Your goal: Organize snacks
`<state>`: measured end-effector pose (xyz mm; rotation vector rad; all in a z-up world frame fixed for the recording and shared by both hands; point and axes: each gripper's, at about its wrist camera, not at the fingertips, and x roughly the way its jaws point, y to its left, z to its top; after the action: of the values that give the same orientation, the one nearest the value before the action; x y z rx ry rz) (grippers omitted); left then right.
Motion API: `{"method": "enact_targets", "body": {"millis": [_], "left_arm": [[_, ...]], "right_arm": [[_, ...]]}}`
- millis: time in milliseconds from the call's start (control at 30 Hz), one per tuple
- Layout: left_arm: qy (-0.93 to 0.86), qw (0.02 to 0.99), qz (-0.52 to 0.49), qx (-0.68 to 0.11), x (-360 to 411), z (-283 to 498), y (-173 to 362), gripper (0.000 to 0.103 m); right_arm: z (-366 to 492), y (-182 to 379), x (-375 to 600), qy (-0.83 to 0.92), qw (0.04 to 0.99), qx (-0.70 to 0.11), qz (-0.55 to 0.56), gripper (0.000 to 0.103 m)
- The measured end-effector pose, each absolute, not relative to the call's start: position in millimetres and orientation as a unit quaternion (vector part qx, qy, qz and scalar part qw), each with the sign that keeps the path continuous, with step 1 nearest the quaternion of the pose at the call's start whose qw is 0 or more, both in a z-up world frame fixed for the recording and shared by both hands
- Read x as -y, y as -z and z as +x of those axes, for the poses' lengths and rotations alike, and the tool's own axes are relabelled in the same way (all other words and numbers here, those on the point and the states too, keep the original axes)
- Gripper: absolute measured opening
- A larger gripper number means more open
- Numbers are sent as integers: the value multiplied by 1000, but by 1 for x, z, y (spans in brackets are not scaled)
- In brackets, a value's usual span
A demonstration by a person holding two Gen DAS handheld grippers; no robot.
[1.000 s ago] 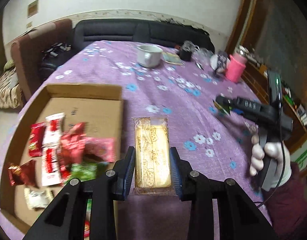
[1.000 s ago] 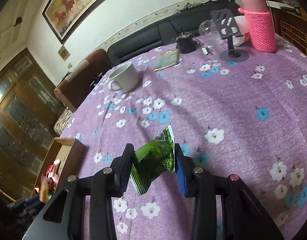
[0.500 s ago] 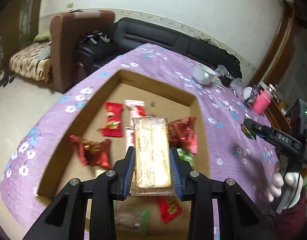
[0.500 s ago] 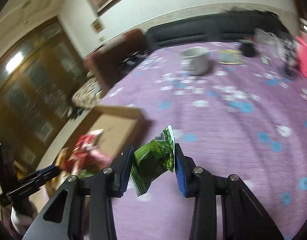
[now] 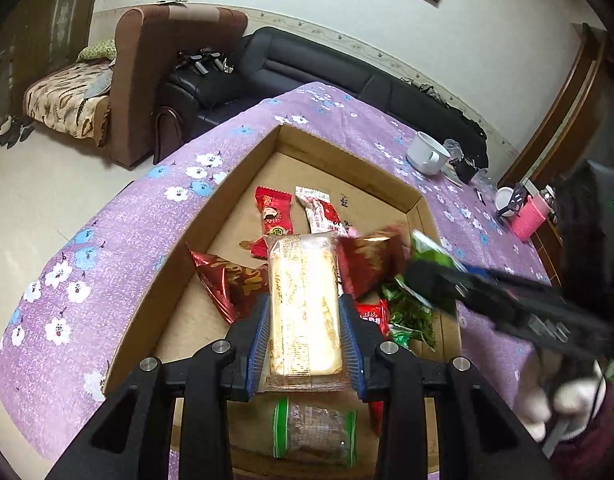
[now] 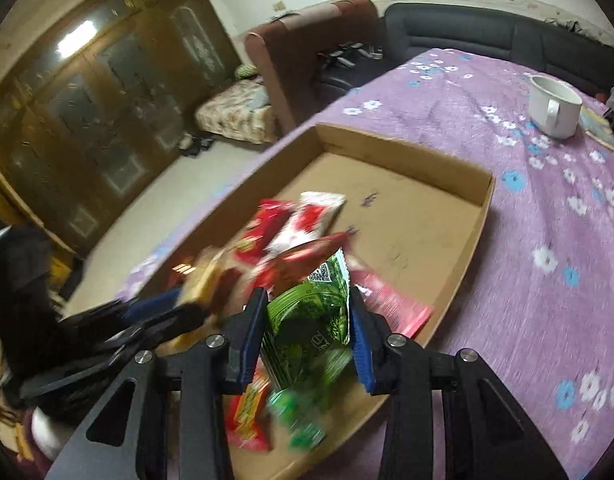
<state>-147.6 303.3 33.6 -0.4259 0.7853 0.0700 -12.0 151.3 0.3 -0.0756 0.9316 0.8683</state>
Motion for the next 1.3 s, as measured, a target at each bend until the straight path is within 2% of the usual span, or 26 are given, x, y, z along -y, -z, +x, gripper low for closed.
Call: {"method": "enact_targets", "body": {"millis": [200, 267, 333, 400, 600, 1067, 1300], "left_arm": [[-29, 898, -217, -382, -305, -147, -28, 36], [-26, 897, -221, -381, -305, -148, -28, 44], [-22, 897, -226, -378, -306, -149, -30, 65], [-19, 900, -228, -372, -305, -151, -33, 70], [-16, 904, -230, -360, -301, -157, -45, 74], [1, 920, -178, -350, -245, -169, -75, 82], [12, 942, -137, -307, -207, -186, -114, 85]], "right_arm": [[26, 10, -163, -360, 820, -443, -48, 39], [33, 8, -164, -346, 829, -436, -46, 39], [36, 5, -159, -351, 829, -435, -27, 40], [32, -3, -151, -353, 833, -426, -13, 41], [12, -26, -119, -348, 855, -385, 1, 52], [-55, -34, -11, -327, 882, -338, 42, 53], [-89, -88, 61, -303, 914, -264, 55, 53]]}}
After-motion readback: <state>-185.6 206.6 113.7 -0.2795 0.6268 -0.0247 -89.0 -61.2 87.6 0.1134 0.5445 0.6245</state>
